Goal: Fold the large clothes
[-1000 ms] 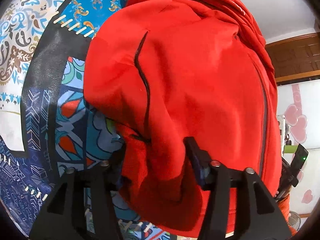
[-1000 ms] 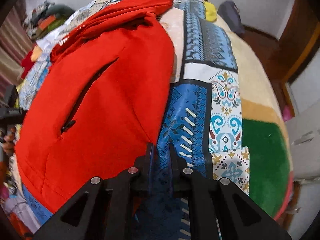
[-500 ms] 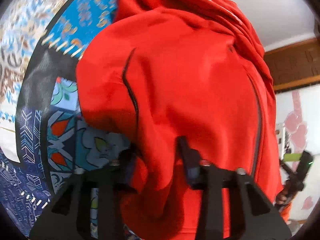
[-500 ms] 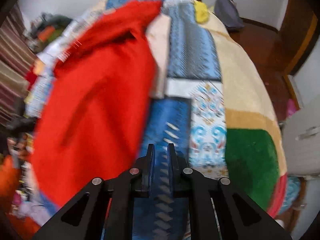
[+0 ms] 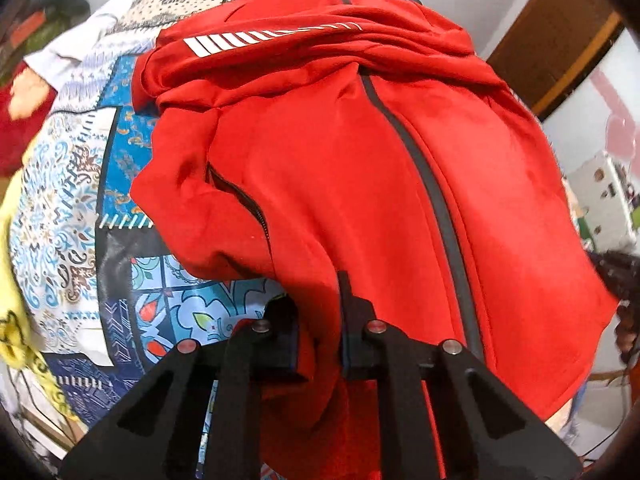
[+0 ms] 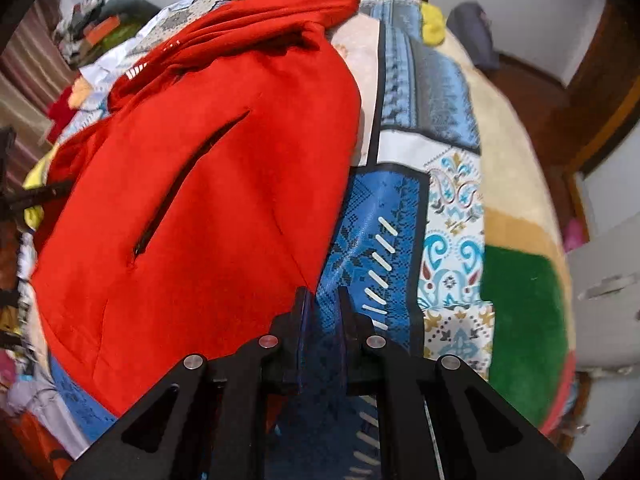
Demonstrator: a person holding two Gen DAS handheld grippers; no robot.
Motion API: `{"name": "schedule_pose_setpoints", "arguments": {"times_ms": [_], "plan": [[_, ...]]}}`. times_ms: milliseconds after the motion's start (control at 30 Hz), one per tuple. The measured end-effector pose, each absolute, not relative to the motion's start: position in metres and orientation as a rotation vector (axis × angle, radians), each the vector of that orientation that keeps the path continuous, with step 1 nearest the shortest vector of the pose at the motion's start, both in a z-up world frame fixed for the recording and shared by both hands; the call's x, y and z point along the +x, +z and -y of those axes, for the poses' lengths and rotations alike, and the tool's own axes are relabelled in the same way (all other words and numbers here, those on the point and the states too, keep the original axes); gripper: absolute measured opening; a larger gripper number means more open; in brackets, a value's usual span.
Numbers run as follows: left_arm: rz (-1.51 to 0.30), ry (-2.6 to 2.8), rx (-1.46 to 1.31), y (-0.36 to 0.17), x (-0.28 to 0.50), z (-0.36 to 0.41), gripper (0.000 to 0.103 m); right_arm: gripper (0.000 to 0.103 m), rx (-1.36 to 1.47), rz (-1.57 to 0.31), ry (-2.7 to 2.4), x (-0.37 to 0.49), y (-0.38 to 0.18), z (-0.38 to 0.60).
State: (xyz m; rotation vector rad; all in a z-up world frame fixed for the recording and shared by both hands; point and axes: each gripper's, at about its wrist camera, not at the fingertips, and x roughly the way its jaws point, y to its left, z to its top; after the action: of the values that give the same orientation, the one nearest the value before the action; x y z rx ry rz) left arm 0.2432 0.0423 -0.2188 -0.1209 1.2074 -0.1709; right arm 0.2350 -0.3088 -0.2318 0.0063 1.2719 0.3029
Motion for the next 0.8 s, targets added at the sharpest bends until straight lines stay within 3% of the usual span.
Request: {"name": "schedule_pose_setpoints", "arguments": {"times_ms": [167, 267, 500, 800], "plan": [[-1.228, -0.16, -0.13, -0.226, 0.241, -0.048, 0.014, 0.007, 0.264, -1.264, 0.423, 0.249, -0.221, 0.331], [-1.235, -0.164, -0.149, -0.231, 0.235, -0.057, 0.014, 0.007, 0.311, -1.346, 0.414, 0.258, -0.248, 0.333], [-1.27, -0.131, -0.096, -0.249, 0.233, -0.051, 0.014, 0.007, 0.526, -1.323, 0.43, 0.275, -0.264, 0.342], [-1.268, -0.119, -0.127, -0.254, 0.232, -0.055, 0.014, 0.007, 0.614, -1.306, 0.475, 0.292, -0.276, 0.344]]}}
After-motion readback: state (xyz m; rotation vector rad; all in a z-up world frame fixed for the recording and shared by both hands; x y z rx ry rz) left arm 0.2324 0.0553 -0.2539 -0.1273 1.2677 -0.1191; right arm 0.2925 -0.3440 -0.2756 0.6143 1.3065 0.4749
